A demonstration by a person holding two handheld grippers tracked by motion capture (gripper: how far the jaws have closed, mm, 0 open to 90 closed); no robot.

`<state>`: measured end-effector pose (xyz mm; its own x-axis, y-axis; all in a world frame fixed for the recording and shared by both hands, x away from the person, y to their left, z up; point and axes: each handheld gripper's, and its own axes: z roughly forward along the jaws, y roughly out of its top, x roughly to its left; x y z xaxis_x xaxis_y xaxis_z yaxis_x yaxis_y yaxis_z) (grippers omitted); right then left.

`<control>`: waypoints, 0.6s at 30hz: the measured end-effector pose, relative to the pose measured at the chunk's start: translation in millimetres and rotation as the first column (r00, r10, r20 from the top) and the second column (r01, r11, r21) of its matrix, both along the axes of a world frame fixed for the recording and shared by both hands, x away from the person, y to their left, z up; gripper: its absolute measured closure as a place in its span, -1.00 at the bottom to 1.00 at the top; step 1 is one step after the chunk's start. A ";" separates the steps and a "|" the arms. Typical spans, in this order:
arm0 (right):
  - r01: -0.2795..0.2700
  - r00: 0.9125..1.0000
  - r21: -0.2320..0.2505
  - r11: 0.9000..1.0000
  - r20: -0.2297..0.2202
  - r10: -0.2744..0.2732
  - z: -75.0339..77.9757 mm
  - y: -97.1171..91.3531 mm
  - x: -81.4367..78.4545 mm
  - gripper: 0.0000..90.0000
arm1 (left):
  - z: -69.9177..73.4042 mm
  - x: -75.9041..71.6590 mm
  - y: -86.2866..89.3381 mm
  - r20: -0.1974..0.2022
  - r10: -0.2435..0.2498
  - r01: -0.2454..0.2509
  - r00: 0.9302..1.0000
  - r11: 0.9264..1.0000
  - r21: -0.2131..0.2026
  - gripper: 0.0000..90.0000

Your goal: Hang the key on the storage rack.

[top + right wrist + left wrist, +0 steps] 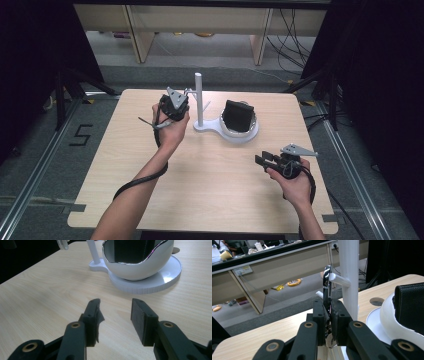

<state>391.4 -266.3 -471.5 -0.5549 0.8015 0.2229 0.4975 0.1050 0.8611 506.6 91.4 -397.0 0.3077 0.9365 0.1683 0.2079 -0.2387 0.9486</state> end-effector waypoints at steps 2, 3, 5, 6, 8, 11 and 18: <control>-0.008 1.000 0.014 1.000 -0.019 0.008 -0.6 0.9 -0.1 0.33 | -0.6 -0.9 -0.9 0.000 -0.001 0.001 1.000 1.000 0.001 0.83; -0.008 1.000 0.014 1.000 -0.019 0.008 -0.6 0.9 -0.1 0.33 | -1.0 -1.4 -1.4 0.004 0.001 -0.001 1.000 1.000 0.001 0.83; -0.009 1.000 0.010 1.000 -0.008 0.009 -1.8 1.0 0.8 0.33 | -1.1 -3.2 -1.9 0.010 0.000 0.000 1.000 1.000 0.010 0.83; -0.008 1.000 0.010 1.000 -0.016 0.009 -1.1 0.7 0.2 0.33 | -1.3 -3.7 -2.3 0.007 -0.001 0.001 1.000 1.000 0.005 0.83; -0.009 1.000 0.010 1.000 -0.021 0.010 -1.1 0.5 0.3 0.33 | -0.6 -4.7 -2.6 0.016 -0.002 0.002 1.000 1.000 0.010 0.83; -0.014 1.000 0.023 1.000 -0.027 0.014 -2.4 1.4 0.9 0.33 | 0.4 -5.8 -3.0 0.021 -0.006 0.006 1.000 1.000 0.015 0.82; -0.007 0.999 0.032 0.999 -0.044 0.009 -2.1 2.1 0.1 0.33 | 1.8 -10.1 -4.2 0.028 -0.012 0.011 1.000 1.000 0.026 0.81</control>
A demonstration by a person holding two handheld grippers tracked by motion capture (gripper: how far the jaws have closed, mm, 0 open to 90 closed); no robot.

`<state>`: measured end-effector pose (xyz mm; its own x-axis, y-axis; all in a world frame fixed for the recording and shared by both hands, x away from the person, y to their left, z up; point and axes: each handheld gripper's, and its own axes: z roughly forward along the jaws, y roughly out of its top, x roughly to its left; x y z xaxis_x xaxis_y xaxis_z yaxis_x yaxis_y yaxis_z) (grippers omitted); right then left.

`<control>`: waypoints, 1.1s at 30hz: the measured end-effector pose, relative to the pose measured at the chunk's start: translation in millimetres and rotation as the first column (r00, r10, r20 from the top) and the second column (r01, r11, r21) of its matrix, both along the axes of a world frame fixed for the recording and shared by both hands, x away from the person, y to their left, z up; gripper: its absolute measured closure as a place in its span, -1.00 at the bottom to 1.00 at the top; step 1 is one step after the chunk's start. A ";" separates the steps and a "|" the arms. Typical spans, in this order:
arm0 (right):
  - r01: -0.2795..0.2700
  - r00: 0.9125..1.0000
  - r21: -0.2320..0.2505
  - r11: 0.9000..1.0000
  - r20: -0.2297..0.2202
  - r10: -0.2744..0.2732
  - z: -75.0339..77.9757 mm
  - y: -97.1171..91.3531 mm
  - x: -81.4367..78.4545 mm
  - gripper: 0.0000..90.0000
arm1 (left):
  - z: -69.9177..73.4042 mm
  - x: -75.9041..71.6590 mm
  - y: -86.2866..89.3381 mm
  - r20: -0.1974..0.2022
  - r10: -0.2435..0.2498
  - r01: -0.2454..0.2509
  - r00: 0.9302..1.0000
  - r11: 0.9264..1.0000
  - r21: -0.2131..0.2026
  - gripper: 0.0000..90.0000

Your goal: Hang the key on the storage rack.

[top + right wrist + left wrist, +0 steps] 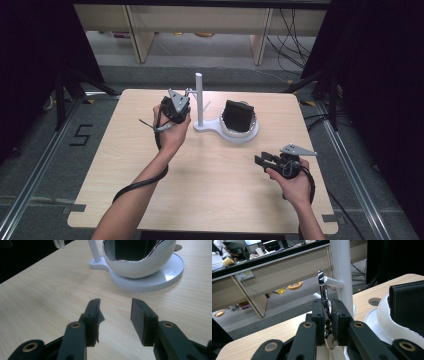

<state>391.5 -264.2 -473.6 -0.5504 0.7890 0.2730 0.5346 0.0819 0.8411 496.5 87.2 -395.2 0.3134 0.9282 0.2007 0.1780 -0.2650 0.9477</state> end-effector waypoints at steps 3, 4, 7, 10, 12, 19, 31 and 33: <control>-0.006 1.000 -0.026 1.000 0.030 0.007 -1.2 -1.7 2.2 0.33 | -0.2 -1.7 -0.6 0.005 0.001 -0.001 1.000 1.000 0.007 0.80; -0.005 1.000 -0.025 1.000 0.021 0.006 -0.8 -1.7 1.8 0.33 | -0.2 -2.5 -0.9 0.007 -0.002 0.002 1.000 1.000 0.012 0.80; -0.004 1.000 -0.025 1.000 0.015 0.005 -1.3 -1.3 1.9 0.33 | -0.2 -3.8 -1.8 0.011 -0.004 0.004 1.000 1.000 0.017 0.78; -0.017 1.000 -0.012 1.000 0.008 0.017 -2.5 -0.5 2.7 0.33 | 0.3 -5.1 -2.9 0.020 -0.005 0.005 1.000 1.000 0.029 0.78; -0.010 1.000 -0.013 1.000 0.006 0.010 -2.3 -1.0 2.4 0.33 | 0.6 -5.5 -3.1 0.021 -0.005 0.004 1.000 1.000 0.031 0.77; -0.009 1.000 -0.027 1.000 0.007 0.009 -2.3 -1.0 2.1 0.33 | 2.2 -7.7 -6.2 0.030 -0.024 0.023 0.999 0.999 0.037 0.73; -0.011 1.000 -0.032 0.999 0.009 0.012 -3.8 -1.0 2.8 0.32 | 0.6 -5.2 -7.0 0.017 -0.065 0.064 0.998 0.997 0.034 0.65; -0.012 1.000 -0.036 0.999 0.001 0.012 -3.1 -1.7 2.3 0.32 | 0.2 -5.1 -7.3 0.020 -0.067 0.066 0.998 0.998 0.022 0.57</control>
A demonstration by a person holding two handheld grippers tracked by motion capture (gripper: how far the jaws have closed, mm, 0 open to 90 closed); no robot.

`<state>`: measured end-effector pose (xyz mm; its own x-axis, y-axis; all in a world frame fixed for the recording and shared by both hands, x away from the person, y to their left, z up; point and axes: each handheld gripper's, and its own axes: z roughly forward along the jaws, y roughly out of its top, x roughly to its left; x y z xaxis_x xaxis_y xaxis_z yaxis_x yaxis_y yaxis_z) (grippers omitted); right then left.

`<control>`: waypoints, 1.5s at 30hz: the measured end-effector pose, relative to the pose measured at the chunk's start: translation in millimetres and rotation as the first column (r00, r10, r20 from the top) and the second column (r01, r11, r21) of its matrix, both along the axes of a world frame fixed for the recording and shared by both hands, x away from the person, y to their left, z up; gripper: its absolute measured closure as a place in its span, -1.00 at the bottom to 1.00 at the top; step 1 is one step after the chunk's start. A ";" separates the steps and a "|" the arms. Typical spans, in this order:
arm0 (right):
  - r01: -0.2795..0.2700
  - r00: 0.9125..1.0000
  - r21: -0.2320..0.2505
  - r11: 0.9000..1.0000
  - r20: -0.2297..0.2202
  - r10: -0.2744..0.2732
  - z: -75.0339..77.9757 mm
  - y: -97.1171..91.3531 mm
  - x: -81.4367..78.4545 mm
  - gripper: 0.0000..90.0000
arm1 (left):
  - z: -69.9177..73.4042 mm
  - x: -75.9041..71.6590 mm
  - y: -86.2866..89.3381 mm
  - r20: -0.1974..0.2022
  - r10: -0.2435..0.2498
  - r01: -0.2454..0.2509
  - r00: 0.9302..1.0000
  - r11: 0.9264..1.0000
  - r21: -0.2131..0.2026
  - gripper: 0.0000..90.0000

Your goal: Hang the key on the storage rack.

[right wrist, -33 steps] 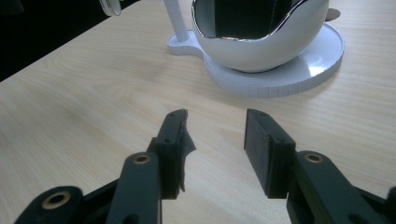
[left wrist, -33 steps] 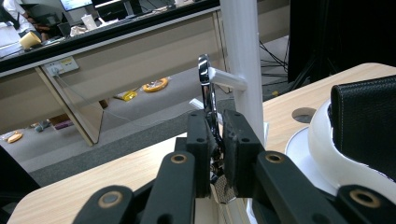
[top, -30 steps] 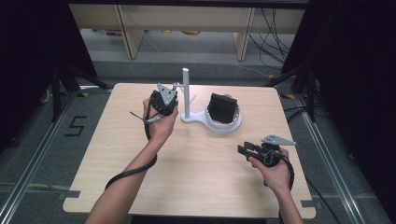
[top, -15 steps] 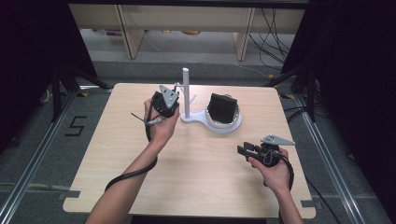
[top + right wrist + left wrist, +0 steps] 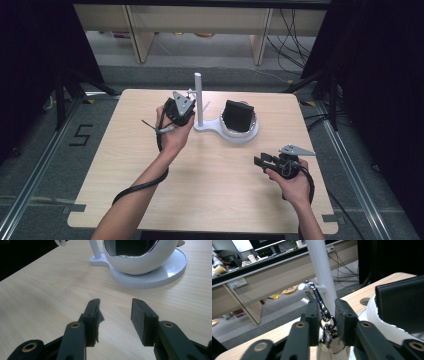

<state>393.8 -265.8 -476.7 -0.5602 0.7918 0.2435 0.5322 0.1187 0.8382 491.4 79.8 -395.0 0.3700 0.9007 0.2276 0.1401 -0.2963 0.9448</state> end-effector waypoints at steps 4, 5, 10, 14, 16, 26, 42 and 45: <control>0.004 1.000 0.031 1.000 -0.025 -0.003 0.1 1.3 -1.4 0.32 | 1.1 -2.7 -0.7 0.001 -0.016 0.016 1.000 0.999 -0.046 0.49; -0.004 1.000 0.014 1.000 -0.003 0.004 -0.1 -0.2 -0.1 0.32 | 1.5 -3.5 0.1 0.001 -0.035 0.035 0.999 0.998 -0.056 0.47; 0.010 0.999 0.039 0.999 -0.033 -0.009 0.6 1.5 -2.0 0.32 | -1.3 -10.0 10.0 -0.025 -0.052 0.050 0.998 0.996 -0.077 0.38; 0.017 1.000 0.014 1.000 -0.015 -0.017 0.4 -2.2 -1.6 0.32 | -11.9 -23.8 28.0 -0.054 -0.077 0.073 0.996 0.994 -0.076 0.25; 0.022 0.999 0.036 0.999 -0.025 -0.021 -0.8 -1.9 -1.8 0.32 | -20.6 -30.8 41.3 -0.050 -0.100 0.096 0.994 0.992 -0.076 0.17; 0.019 1.000 0.001 1.000 -0.018 -0.019 -5.7 -4.4 -0.9 0.31 | -66.0 -72.7 102.8 -0.093 -0.082 0.073 0.992 0.993 -0.093 -0.01; 0.018 0.999 0.010 1.000 -0.044 -0.017 -12.7 0.5 -2.8 0.30 | -122.2 -121.6 152.9 -0.129 -0.001 -0.026 0.992 0.979 -0.204 -0.11; 0.013 0.998 0.017 1.000 -0.066 -0.012 -13.3 -0.3 -3.6 0.29 | -125.2 -121.6 153.3 -0.131 -0.001 -0.028 0.991 0.976 -0.217 -0.11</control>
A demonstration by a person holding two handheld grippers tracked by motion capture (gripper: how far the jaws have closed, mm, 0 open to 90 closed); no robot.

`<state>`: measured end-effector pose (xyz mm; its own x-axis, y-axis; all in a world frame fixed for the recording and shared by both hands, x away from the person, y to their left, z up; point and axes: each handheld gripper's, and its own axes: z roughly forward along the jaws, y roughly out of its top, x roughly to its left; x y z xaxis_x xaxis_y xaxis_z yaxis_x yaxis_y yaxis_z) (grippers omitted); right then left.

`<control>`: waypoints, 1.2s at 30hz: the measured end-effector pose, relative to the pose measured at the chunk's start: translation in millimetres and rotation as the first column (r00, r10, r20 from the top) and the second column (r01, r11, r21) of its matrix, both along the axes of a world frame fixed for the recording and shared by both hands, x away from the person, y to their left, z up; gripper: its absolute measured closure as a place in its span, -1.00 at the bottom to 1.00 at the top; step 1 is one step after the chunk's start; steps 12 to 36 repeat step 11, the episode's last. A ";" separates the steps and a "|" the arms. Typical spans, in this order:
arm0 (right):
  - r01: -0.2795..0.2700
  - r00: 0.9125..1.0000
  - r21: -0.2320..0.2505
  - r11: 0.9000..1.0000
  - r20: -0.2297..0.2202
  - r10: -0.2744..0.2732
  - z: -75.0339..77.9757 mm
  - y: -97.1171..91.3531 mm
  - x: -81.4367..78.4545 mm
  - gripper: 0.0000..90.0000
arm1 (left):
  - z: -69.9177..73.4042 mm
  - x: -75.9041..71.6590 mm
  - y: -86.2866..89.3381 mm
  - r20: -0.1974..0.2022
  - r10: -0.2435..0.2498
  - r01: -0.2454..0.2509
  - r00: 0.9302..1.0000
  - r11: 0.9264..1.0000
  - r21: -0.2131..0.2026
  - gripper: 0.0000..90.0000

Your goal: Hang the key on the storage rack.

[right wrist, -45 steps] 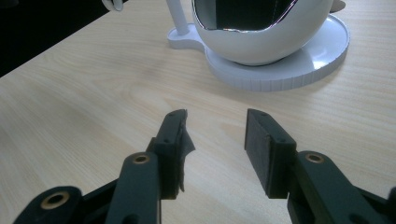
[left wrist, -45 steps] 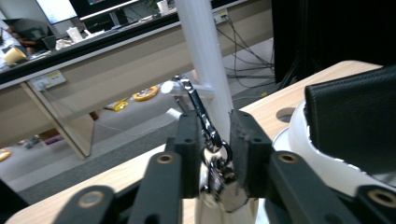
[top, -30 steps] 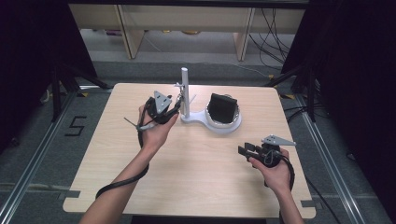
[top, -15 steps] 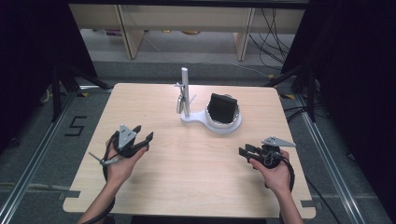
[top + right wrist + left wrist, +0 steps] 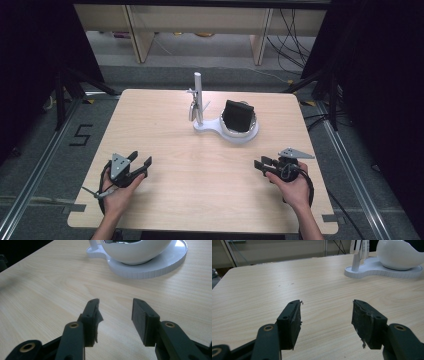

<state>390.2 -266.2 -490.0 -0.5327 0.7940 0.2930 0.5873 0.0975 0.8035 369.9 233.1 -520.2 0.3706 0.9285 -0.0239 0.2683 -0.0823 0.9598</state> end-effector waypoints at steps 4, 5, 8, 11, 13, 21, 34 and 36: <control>-0.006 0.999 -0.018 1.000 0.033 0.006 -2.2 -3.7 1.5 0.27 | -2.5 0.4 -1.1 -0.005 0.002 -0.002 1.000 1.000 -0.003 -0.12; -0.006 0.999 -0.018 1.000 0.033 0.006 -2.2 -3.7 1.5 0.27 | -2.5 0.4 -1.1 -0.005 0.002 -0.002 1.000 1.000 -0.003 -0.12; -0.007 1.000 -0.015 1.000 0.031 0.008 -4.2 -3.8 1.5 0.26 | -2.2 0.2 -0.9 -0.007 0.005 -0.005 1.000 1.000 -0.001 -0.12; 0.008 1.000 -0.028 1.000 0.030 -0.007 -4.7 -3.5 1.9 0.26 | -2.2 0.5 -0.9 -0.007 0.004 -0.004 1.000 1.000 0.000 -0.12; 0.008 1.000 -0.028 1.000 0.030 -0.007 -4.7 -3.5 1.9 0.26 | -2.2 0.5 -0.9 -0.007 0.004 -0.004 1.000 1.000 0.000 -0.12; 0.008 1.000 -0.028 1.000 0.030 -0.007 -4.7 -3.5 1.9 0.26 | -2.2 0.5 -0.9 -0.007 0.004 -0.004 1.000 1.000 0.000 -0.12; 0.008 1.000 -0.028 1.000 0.030 -0.007 -4.7 -3.5 1.9 0.26 | -2.2 0.5 -0.9 -0.007 0.004 -0.004 1.000 1.000 0.000 -0.12; 0.008 1.000 -0.028 1.000 0.030 -0.007 -4.7 -3.5 1.9 0.26 | -2.2 0.5 -0.9 -0.007 0.004 -0.004 1.000 1.000 0.000 -0.12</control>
